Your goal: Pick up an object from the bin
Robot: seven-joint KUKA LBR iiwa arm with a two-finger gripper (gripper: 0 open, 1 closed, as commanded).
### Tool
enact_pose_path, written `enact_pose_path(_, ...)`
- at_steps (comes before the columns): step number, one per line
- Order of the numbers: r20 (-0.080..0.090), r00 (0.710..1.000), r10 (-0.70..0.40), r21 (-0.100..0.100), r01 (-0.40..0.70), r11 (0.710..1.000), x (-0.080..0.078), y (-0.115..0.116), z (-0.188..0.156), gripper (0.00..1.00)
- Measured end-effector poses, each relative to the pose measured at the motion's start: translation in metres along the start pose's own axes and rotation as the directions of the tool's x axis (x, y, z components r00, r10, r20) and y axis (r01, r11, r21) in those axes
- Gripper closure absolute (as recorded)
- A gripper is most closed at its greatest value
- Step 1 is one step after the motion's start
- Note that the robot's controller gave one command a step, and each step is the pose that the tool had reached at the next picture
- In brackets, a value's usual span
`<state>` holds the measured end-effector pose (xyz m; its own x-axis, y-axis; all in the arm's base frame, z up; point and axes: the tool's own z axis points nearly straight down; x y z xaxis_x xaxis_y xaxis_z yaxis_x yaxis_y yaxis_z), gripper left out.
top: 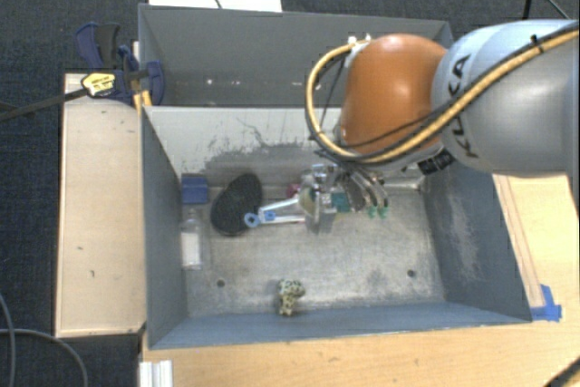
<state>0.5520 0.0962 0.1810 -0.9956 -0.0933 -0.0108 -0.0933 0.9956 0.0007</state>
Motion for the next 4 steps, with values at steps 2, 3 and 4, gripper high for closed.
enact_pose_path(2,-0.003,0.851,0.525,0.003,-0.525,0.851,-0.038,-0.004,-0.088,1.00)
enact_pose_path(3,-0.015,0.876,0.482,0.010,-0.482,0.876,-0.025,0.002,0.002,1.00)
enact_pose_path(4,-0.004,0.927,0.374,0.002,-0.374,0.927,-0.003,0.020,-0.044,1.00)
